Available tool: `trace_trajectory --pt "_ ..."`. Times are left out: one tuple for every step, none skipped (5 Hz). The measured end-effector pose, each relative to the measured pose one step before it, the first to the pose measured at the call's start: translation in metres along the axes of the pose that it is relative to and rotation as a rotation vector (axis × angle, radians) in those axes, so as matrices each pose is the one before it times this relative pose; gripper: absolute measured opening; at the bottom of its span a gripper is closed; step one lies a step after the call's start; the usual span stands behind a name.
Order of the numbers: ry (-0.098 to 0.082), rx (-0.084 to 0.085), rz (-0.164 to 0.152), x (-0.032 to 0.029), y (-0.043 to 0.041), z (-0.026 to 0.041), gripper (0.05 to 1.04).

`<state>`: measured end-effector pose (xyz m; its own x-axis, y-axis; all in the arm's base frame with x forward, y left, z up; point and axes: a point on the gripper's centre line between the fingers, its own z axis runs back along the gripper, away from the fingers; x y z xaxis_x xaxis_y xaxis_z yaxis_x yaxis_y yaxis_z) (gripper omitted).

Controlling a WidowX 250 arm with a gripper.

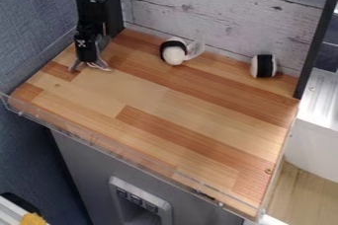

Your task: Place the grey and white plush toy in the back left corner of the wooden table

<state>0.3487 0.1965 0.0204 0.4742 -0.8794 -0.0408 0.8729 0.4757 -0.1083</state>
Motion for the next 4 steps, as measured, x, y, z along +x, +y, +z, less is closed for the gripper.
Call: trace_trajectory --pt "-0.0057 -0.0066 0.1164 0.00060 0.00097 -0.00655 1.005" --pt "-0.0098 0.0121 0.1360 0.00146 0.00231 -0.00024 0.964" --pt "-0.0055 -0.0017 0.0818 0.00126 0.00100 -0.00171 0.786" --pt "-0.0035 0.0003 0.0148 -0.00066 0.00047 -0.00003 0.742"
